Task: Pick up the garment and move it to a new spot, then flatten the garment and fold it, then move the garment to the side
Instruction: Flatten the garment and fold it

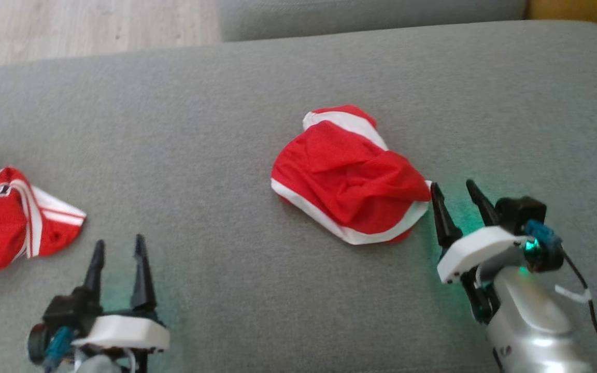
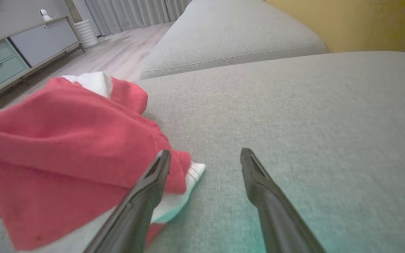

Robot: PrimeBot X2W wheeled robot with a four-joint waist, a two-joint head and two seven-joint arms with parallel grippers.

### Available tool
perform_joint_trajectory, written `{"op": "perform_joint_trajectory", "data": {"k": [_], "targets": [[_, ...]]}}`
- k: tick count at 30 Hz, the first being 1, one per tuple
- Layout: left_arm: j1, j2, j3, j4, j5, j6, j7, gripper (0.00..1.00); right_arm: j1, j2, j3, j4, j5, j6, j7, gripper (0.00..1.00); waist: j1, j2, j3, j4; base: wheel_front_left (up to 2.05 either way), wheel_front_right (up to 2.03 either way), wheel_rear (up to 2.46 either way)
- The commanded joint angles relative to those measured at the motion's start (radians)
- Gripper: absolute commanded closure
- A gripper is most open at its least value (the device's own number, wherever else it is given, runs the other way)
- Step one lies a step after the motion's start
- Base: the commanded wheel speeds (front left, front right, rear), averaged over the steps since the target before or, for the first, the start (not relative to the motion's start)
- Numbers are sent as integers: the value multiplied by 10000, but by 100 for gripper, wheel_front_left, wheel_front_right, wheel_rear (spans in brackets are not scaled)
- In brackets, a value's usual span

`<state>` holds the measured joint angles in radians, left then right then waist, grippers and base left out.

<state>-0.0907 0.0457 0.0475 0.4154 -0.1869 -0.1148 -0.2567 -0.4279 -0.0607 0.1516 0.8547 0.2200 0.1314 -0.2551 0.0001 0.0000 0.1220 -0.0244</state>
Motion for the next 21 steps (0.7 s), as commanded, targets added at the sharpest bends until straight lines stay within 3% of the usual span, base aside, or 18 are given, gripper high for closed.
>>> {"op": "perform_joint_trajectory", "data": {"k": [1, 12, 20, 21], "targets": [[-377, 46, 154, -247, -64, -25, -51, 0, -412, 105, 192, -210, 50, -7, -67, 0, -1, 0, 164, 180, 0, 0, 0], [-722, 46, -249, -305, -286, -45, -51, 0, -947, 105, -153, 980, -301, -7, -67, 0, -1, 0, 651, 529, 0, 0, 0], [-876, 45, -266, -218, -258, -68, -51, 0, -1085, 105, 1039, 1707, 473, -7, -67, 0, -1, 0, 819, 619, 0, 0, 0], [-901, 45, -285, -215, -259, -72, -51, 0, -1130, 105, 1222, 1817, 546, -7, -67, 7, -1, 0, 830, 638, 0, 0, 0]]}}
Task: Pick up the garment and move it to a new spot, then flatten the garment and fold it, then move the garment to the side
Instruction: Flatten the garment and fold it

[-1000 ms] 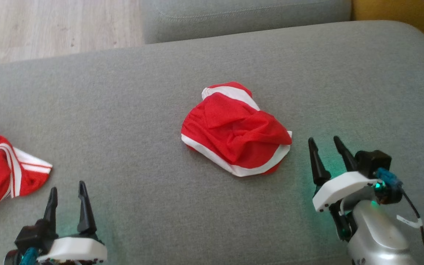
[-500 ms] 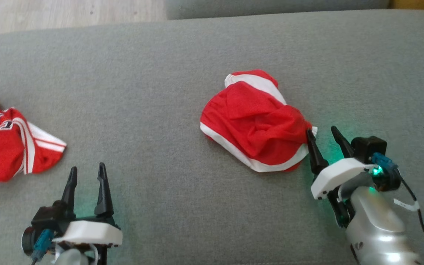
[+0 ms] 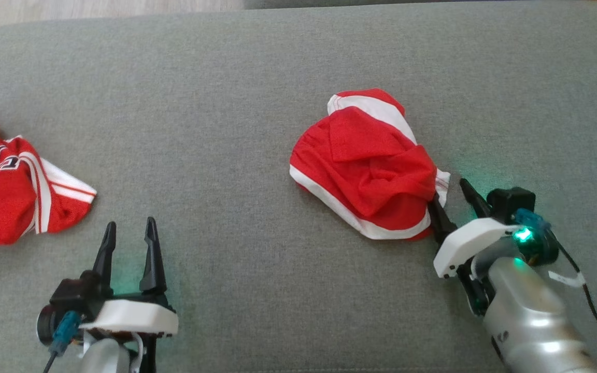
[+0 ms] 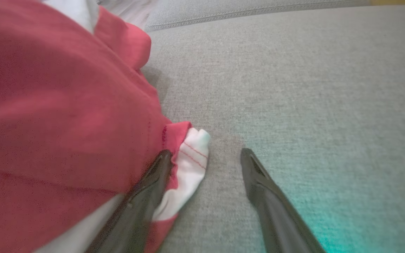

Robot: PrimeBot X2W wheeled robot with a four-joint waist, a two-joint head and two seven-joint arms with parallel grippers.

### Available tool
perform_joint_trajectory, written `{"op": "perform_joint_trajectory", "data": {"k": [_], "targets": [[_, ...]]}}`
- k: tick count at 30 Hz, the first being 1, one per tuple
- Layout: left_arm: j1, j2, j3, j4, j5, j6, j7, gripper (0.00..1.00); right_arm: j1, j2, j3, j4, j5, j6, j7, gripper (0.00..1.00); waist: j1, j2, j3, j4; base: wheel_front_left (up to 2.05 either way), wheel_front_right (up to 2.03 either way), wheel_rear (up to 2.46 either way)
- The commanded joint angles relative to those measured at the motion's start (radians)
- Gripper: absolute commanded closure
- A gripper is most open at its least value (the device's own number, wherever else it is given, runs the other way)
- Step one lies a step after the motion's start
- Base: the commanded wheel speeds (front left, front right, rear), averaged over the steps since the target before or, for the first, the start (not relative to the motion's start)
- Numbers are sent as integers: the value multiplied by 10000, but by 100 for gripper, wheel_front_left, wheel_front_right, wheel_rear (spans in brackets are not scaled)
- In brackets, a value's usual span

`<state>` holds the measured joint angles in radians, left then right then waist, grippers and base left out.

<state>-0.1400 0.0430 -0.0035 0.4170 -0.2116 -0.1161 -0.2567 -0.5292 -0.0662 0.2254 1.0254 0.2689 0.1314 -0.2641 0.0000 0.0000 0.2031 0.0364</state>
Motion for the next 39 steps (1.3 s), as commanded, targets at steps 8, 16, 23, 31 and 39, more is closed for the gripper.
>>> {"op": "perform_joint_trajectory", "data": {"k": [8, 16, 23, 31, 39], "targets": [[-471, 72, 253, -200, -32, -71, -51, 0, -538, 160, 1095, 748, 473, -7, 23, 100, 0, 0, -1, 130, 0, 0, 0], [-291, 72, 392, -297, -77, -62, -51, 0, -777, 160, -1089, -2481, 181, -7, 23, 100, 0, 0, -344, -70, 0, 0, 0], [-179, 72, 371, -286, -142, -50, -51, 0, -1780, 160, -1347, -5402, 658, -7, 23, 100, 0, 0, -705, -347, 0, 0, 0], [-63, 72, 61, -171, -393, 30, -51, 0, -3512, 160, 1012, -5768, 1677, -7, 23, 100, 0, 0, -1072, 36, 0, 0, 0], [-2, 72, -364, -74, -575, 82, -51, 0, -4760, 160, 2615, -5594, 3105, -7, 23, 100, 0, 0, -1220, 970, 0, 0, 0]]}}
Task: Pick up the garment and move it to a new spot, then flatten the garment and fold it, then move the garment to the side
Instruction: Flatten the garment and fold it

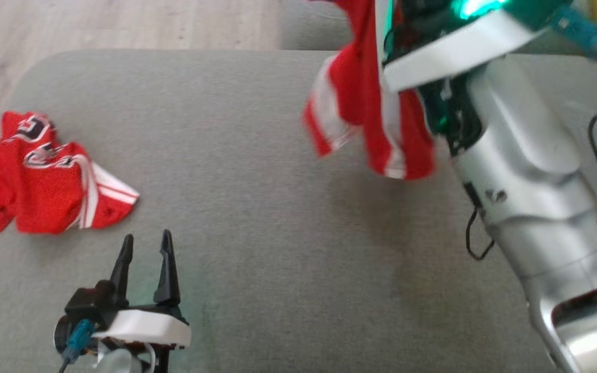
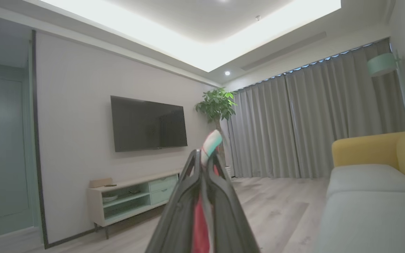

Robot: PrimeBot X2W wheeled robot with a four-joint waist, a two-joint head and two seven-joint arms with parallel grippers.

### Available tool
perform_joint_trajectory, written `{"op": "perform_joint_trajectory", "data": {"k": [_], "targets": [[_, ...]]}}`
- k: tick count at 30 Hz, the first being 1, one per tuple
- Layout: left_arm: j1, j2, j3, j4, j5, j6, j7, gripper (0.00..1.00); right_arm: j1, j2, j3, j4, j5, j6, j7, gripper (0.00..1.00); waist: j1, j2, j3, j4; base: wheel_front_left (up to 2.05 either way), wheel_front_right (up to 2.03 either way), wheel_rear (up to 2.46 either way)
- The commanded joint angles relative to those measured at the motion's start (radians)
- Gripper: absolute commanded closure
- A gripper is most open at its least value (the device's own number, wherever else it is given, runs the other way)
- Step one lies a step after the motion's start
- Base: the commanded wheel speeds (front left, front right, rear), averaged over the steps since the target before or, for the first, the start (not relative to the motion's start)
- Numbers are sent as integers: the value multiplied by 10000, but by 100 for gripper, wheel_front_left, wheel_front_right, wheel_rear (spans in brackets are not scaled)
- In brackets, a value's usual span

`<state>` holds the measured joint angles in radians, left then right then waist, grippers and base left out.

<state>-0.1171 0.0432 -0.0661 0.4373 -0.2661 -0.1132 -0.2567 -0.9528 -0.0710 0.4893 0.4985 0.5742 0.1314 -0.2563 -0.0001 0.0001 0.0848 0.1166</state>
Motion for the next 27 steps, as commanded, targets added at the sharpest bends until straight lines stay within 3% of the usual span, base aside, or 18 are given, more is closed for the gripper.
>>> {"op": "perform_joint_trajectory", "data": {"k": [1, 6, 12, 18, 20, 24, 27], "targets": [[-216, 70, 239, -290, -39, 57, -51, 0, -636, 208, -126, -334, 89, -7, -55, 100, 1, -1, -31, 214, 0, 0, 0], [-117, 70, 366, -354, -18, 90, -51, 0, -602, 208, -1011, 41, -102, -7, -55, 100, 1, -1, 11, 85, 0, 0, 0], [-142, 70, 521, -424, 23, 50, -51, 0, 673, 208, -2135, 1296, -1108, -7, -55, 100, 1, -1, 187, -436, 0, 0, 0], [-402, 70, 503, -474, 135, -30, -51, 0, 3011, 189, -4704, 3124, -3224, -7, -55, 100, 1, -1, 552, -1013, 0, 0, 0], [-479, 70, 473, -450, 177, -57, -51, 0, 3620, 182, -5724, 3411, -3934, -7, -55, 0, 1, -1, 642, -1153, 0, 0, 0], [-565, 70, 471, -409, 213, -95, -51, 0, 4384, 198, -6915, 3072, -4869, -7, -55, 0, 1, -1, 694, -1385, 0, 0, 0], [-549, 70, 440, -347, 210, -115, -51, 0, 4723, 203, -6877, 2614, -4786, -7, -55, 0, 1, -1, 618, -1499, 0, 0, 0]]}}
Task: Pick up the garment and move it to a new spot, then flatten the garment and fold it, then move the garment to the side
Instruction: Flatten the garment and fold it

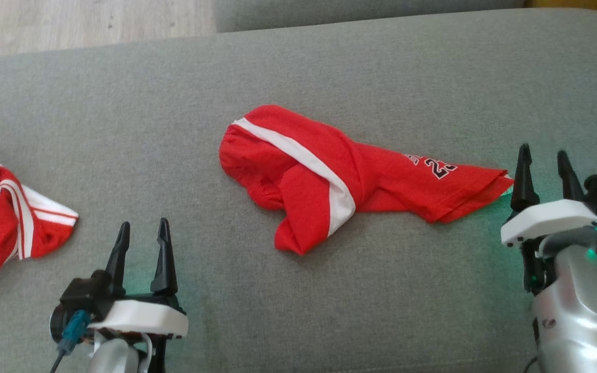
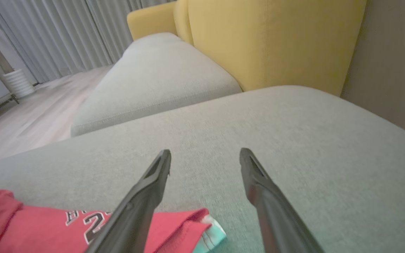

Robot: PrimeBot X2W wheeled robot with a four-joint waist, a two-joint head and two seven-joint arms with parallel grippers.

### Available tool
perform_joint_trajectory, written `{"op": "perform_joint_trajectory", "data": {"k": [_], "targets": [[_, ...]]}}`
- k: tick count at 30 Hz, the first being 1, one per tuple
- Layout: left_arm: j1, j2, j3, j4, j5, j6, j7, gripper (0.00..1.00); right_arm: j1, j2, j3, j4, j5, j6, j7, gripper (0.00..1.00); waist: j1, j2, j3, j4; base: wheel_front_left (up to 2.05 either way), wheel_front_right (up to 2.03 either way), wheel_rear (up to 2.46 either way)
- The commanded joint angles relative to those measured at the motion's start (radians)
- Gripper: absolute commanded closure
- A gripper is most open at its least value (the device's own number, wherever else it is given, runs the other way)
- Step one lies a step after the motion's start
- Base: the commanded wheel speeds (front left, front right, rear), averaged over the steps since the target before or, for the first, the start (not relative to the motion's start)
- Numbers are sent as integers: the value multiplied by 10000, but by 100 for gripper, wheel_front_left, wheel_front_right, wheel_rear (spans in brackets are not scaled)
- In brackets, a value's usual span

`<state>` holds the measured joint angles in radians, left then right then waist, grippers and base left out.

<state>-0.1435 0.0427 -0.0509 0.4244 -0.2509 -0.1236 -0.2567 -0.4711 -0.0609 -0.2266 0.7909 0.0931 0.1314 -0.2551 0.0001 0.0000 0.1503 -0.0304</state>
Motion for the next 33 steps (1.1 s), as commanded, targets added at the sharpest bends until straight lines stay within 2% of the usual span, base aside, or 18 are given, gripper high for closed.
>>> {"op": "perform_joint_trajectory", "data": {"k": [1, 4, 8, 11, 14, 24, 33], "targets": [[-274, 76, 283, -196, 45, -16, -51, 0, 11, 102, 428, -567, 76, -7, -67, 0, -1, 0, -61, -52, 0, 0, 0], [-250, 76, 210, -173, -8, -26, -51, 0, 353, 104, 1546, -1419, 396, -7, -67, 0, -1, 0, -130, -66, 0, 0, 0], [-184, 76, 77, -160, -100, -35, -51, 0, 956, 105, 3904, -2113, 1244, -7, -67, 0, -1, 0, -240, 92, 0, 0, 0], [-114, 76, 4, -158, -127, -39, -51, 0, 1287, 105, 5420, -2037, 1773, -7, -67, 0, -1, 0, -304, 293, 0, 0, 0], [-36, 76, 0, -147, -126, -42, -51, 0, 1471, 105, 6445, -1513, 2305, -7, -67, 0, -1, 0, -373, 504, 0, 0, 0], [137, 76, 49, -175, -51, -50, -51, 0, 995, 106, 8924, -390, 4571, -7, -67, 0, -1, 0, -286, 802, 0, 0, 0], [-3, 76, 160, -249, -53, -43, -51, 0, 272, 106, 10093, -215, 5630, -7, -67, 0, -1, 0, -44, 645, 0, 0, 0]]}}
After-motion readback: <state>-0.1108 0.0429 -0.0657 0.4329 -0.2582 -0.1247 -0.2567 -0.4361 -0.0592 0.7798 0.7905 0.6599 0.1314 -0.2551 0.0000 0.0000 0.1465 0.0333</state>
